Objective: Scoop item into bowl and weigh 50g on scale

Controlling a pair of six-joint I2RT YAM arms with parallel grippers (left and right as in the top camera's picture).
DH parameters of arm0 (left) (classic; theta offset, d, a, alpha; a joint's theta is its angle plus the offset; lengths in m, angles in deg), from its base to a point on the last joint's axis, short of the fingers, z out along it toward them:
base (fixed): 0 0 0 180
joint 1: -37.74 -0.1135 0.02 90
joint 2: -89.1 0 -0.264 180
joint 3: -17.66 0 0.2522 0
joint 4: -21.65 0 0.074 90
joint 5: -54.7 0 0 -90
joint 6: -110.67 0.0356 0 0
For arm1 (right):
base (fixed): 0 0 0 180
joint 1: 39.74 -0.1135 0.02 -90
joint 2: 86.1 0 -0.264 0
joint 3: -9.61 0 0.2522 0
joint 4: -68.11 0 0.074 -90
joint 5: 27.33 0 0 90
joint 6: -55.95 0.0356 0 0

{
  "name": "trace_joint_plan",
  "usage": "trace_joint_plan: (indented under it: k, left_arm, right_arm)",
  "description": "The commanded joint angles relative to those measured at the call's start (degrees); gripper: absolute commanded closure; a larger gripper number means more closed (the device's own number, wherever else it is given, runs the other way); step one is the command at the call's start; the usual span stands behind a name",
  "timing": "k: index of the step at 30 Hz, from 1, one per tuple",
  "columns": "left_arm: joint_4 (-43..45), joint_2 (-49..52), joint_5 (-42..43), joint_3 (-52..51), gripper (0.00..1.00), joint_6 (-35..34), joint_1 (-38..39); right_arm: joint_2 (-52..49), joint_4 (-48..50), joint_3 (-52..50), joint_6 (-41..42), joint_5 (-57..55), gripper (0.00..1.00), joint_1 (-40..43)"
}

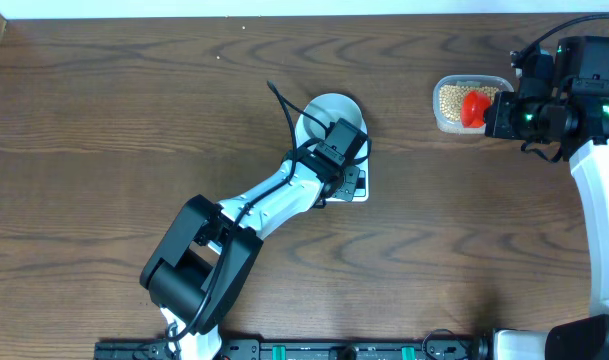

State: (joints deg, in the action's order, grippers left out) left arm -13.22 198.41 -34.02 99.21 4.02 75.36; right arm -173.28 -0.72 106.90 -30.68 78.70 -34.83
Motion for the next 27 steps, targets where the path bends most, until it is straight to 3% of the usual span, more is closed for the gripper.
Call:
trace_joint_plan:
  k: [1, 27]
  left_arm:
    - [-0.44, 0.96, -1.97, -0.98, 0.93, 0.52, -0.2]
    - [-0.59, 4.68, -1.99, -1.07, 0.93, 2.14, 1.77]
  right_arm:
    - [-0.11, -0.02, 1.01, -0.92, 0.11, 0.99, 0.0]
    - [-0.11, -0.66, 1.01, -0.9, 0.11, 0.99, 0.0]
